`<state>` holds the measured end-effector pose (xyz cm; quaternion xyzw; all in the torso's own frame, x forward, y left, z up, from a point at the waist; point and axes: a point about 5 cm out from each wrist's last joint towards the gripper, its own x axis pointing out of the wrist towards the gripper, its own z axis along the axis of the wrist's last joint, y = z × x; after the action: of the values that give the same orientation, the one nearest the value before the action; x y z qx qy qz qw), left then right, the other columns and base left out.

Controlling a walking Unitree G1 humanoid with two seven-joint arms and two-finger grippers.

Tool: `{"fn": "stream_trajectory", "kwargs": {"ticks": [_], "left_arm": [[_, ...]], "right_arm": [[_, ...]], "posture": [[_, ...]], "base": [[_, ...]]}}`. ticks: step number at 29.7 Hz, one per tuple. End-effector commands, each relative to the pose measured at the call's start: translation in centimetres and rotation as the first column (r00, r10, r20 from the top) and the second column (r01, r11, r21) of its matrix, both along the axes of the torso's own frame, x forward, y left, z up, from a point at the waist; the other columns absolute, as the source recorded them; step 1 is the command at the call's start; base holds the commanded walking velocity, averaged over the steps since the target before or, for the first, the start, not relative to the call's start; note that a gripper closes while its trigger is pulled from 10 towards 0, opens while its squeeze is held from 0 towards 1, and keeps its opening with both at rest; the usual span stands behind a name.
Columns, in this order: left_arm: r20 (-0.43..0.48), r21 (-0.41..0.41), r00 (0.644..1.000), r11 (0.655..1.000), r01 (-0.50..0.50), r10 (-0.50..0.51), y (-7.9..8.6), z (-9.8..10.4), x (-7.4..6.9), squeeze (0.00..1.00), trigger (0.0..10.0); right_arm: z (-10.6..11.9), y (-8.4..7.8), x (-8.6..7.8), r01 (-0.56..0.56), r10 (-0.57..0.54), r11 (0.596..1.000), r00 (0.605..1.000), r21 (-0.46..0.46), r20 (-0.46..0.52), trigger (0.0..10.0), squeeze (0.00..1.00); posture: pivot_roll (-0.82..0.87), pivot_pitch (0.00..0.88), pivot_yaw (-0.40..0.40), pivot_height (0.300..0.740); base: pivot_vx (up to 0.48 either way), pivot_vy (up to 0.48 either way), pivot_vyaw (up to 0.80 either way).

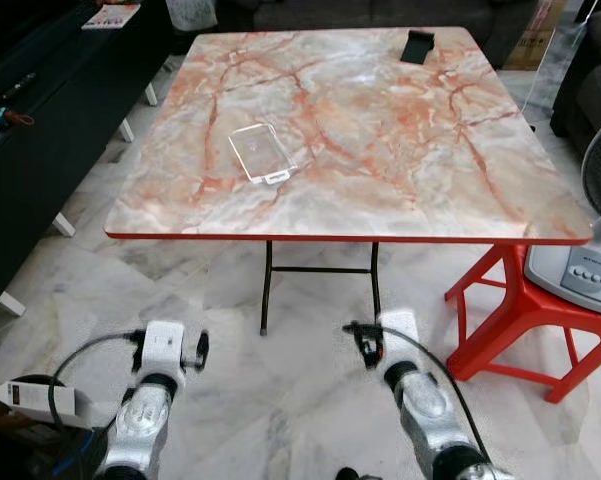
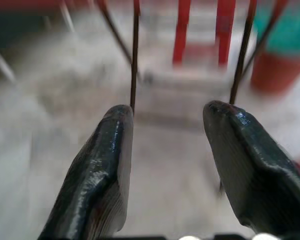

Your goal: Picking trash to rubbish bin

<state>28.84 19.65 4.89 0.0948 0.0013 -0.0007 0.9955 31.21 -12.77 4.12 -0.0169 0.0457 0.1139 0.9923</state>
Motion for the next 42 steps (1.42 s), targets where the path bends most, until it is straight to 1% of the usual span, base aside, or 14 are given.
{"fn": "stream_trajectory", "kwargs": {"ticks": [1,5,8,10,11,14,15,17,20,24,29,33,36,42], "left_arm": [[0.041,0.036,0.999,0.999,0.014,-0.016,-0.3,0.4,-0.5,0.0,10.0],[0.194,0.056,0.977,0.995,0.077,-0.087,-2.3,4.2,0.5,0.0,10.0],[0.245,0.07,0.963,0.993,0.1,-0.114,-3.1,5.6,1.1,0.0,10.0],[0.318,0.07,0.939,0.991,0.113,-0.129,-4.1,7.8,2.0,0.0,10.0],[0.343,0.055,0.932,0.993,0.109,-0.121,-4.3,8.8,2.4,0.0,10.0],[0.365,0.004,0.927,0.995,0.095,-0.09,-4.4,9.9,3.1,0.0,10.0],[0.354,-0.007,0.931,0.995,0.099,-0.09,-4.5,10.1,3.8,0.0,10.0],[0.346,0.016,0.932,0.994,0.11,-0.109,-4.7,10.3,4.5,0.0,10.0],[0.325,0.0,0.94,0.994,0.109,-0.103,-4.8,10.8,5.3,0.0,10.0],[0.326,0.001,0.939,0.993,0.119,-0.113,-5.0,11.0,5.5,0.0,10.0],[0.324,-0.013,0.937,0.989,0.144,-0.132,-5.9,11.0,5.5,0.0,10.0],[0.309,-0.02,0.941,0.988,0.154,-0.141,-6.2,10.8,5.7,0.0,10.0],[0.31,-0.024,0.94,0.987,0.159,-0.144,-6.6,10.9,5.8,0.0,10.0],[0.312,-0.025,0.937,0.984,0.174,-0.158,-6.9,11.2,6.0,0.0,10.0]], "right_arm": [[1.1,0.1,0.3,0.007,-0.009,1.0,0.998,0.03,0.07,10.0,0.0],[4.5,0.6,1.4,0.025,-0.04,0.998,0.971,0.064,0.235,10.0,0.0],[5.6,1.0,1.9,0.021,-0.039,0.998,0.96,0.067,0.277,10.0,0.0],[7.3,1.7,2.6,0.003,-0.026,0.997,0.945,0.072,0.325,10.0,0.0],[8.2,1.9,2.8,-0.003,-0.024,0.997,0.933,0.074,0.36,10.0,0.0],[9.4,2.3,3.4,-0.006,-0.026,0.996,0.926,0.084,0.378,10.0,0.0],[9.8,2.8,3.9,-0.01,-0.019,0.997,0.932,0.077,0.362,10.0,0.0],[9.8,3.2,4.2,-0.014,-0.01,0.998,0.938,0.066,0.347,10.0,0.0],[10.2,3.8,4.2,-0.041,0.015,0.997,0.931,0.062,0.365,10.0,0.0],[10.3,3.9,4.2,-0.032,0.011,0.998,0.932,0.052,0.363,10.0,0.0],[10.2,4.0,4.3,-0.013,-0.029,0.993,0.94,0.12,0.341,10.0,0.0],[10.2,4.2,4.3,-0.026,-0.013,0.994,0.941,0.109,0.338,10.0,0.0],[10.7,4.5,4.4,-0.03,0.004,0.998,0.931,0.063,0.366,10.0,0.0],[11.0,4.5,4.6,-0.018,-0.023,0.994,0.933,0.109,0.359,10.0,0.0]], "posture": [[0.12,0.115,0.02,0.74],[0.13,0.107,0.012,0.74],[0.13,0.101,0.01,0.74],[0.13,0.093,0.011,0.74],[0.13,0.093,0.011,0.74],[0.13,0.084,0.01,0.74],[0.13,0.081,0.007,0.74],[0.12,0.085,0.007,0.74],[0.13,0.1,0.01,0.74],[0.13,0.104,0.01,0.74],[0.13,0.119,0.017,0.74],[0.12,0.126,0.021,0.74],[0.12,0.133,0.024,0.74],[0.13,0.134,0.031,0.74]], "base": [[0.0,0.0,0.0],[0.0,0.0,0.0],[0.0,0.0,0.0],[0.0,0.0,0.0],[0.0,0.0,0.0],[0.0,0.0,0.0],[0.0,0.0,0.0],[0.127,0.0,0.0],[0.265,0.0,0.0],[0.264,0.0,0.0],[0.271,0.0,0.09],[0.285,0.0,0.0],[0.292,0.0,0.0],[0.295,0.0,0.18]]}}
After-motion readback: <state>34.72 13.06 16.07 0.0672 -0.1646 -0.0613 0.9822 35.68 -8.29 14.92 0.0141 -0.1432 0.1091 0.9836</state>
